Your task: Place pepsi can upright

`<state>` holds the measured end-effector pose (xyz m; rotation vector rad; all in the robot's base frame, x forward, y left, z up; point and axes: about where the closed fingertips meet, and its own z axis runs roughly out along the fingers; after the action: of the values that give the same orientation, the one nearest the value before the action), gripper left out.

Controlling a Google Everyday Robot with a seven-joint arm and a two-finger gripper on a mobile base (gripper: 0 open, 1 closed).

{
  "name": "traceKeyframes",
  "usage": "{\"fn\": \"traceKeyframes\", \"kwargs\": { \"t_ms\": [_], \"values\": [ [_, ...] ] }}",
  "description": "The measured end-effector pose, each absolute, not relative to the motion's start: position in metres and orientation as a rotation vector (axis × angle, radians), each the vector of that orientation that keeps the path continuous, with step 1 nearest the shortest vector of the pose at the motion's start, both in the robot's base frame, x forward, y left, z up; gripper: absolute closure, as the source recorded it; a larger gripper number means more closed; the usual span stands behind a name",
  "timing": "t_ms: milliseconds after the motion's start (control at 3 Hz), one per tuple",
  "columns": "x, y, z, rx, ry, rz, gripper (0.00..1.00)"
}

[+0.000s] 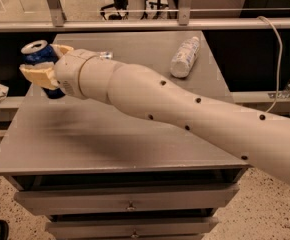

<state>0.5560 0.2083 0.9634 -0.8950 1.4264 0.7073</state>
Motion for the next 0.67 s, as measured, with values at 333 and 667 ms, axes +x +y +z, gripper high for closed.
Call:
{"fn": "traceKeyframes", "kwargs": {
  "t_ms": [333, 667],
  "values": [
    [0.5634, 0.2116, 0.9538, -0.847, 1.367, 0.74, 1.0],
    [0.5667, 0.2125, 0.9479, -0.831, 1.36, 0.758, 1.0]
  ]
}}
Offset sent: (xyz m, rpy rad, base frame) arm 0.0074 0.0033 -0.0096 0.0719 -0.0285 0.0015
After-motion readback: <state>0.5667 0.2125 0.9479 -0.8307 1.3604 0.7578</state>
